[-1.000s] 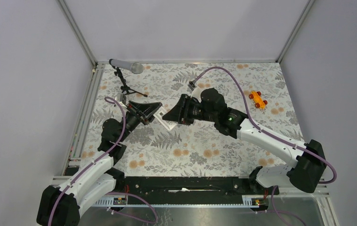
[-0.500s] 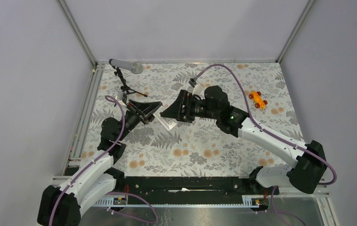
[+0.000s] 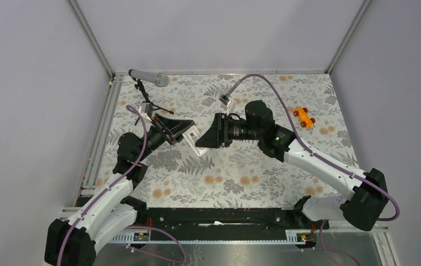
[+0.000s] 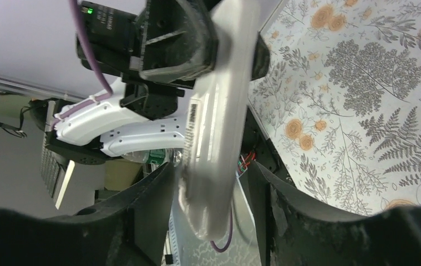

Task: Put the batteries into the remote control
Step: Load the battery cover into the remote control.

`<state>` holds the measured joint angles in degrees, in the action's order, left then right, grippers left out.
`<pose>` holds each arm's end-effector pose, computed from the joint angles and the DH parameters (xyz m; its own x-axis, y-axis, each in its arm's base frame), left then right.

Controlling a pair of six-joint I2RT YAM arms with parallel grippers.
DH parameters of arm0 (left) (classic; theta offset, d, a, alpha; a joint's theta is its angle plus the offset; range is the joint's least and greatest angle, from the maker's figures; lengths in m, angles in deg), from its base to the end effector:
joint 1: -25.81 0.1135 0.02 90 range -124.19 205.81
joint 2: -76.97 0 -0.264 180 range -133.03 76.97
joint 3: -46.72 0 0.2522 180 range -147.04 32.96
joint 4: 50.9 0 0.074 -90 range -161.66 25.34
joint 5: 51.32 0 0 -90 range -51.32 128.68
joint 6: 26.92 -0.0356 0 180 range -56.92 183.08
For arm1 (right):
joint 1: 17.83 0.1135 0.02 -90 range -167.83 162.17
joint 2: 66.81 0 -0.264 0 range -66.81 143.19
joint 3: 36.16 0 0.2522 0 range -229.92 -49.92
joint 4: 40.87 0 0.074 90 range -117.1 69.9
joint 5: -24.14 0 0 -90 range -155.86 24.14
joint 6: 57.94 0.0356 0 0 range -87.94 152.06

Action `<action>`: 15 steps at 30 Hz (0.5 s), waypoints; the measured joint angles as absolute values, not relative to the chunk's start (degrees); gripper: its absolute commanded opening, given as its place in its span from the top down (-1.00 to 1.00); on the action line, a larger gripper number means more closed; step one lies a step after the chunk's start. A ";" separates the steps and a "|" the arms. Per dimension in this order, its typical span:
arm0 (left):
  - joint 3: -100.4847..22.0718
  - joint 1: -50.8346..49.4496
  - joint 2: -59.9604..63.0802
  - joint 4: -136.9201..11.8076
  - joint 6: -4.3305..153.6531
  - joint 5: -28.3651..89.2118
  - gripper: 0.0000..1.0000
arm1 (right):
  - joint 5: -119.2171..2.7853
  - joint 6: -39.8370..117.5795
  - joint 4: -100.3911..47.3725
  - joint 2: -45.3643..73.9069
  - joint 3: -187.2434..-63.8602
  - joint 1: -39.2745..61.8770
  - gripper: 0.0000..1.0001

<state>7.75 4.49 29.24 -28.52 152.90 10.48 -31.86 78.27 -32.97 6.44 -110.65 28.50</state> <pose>0.1747 -0.0862 0.2953 -0.7476 -0.6543 -0.1143 0.2217 -0.0836 -0.9715 0.1920 0.2299 0.3598 -0.7652 0.0652 -0.6405 -0.6226 0.1787 0.7619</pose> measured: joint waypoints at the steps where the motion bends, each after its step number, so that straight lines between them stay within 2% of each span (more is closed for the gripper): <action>1: 7.42 4.49 29.24 -28.87 152.73 10.08 1.00 | -31.68 77.79 -32.60 6.64 -110.65 28.50 0.02; 5: 6.61 4.66 28.89 -30.12 151.02 8.31 1.00 | -30.33 77.20 -32.54 7.49 -110.69 28.50 0.36; 8: 5.91 4.86 28.56 -30.53 149.62 7.07 1.00 | -29.76 77.84 -32.34 7.80 -110.69 28.39 0.40; 9: 5.74 4.90 28.52 -30.71 149.34 6.89 1.00 | -29.74 77.95 -32.34 7.82 -110.69 28.39 0.33; 10: 5.57 4.94 28.48 -30.79 148.90 6.68 1.00 | -29.74 78.08 -32.34 7.84 -110.69 28.39 0.07; 11: 5.50 4.97 28.48 -30.88 148.58 6.52 1.00 | -29.72 78.29 -32.34 7.91 -110.69 28.39 -0.06; 13: 5.17 5.03 28.45 -31.62 148.09 6.15 1.00 | -29.78 78.58 -32.40 8.04 -110.69 28.39 -0.47; 15: 4.91 4.97 28.48 -31.84 147.72 5.32 1.00 | -30.39 78.86 -32.75 8.11 -110.08 28.39 -0.68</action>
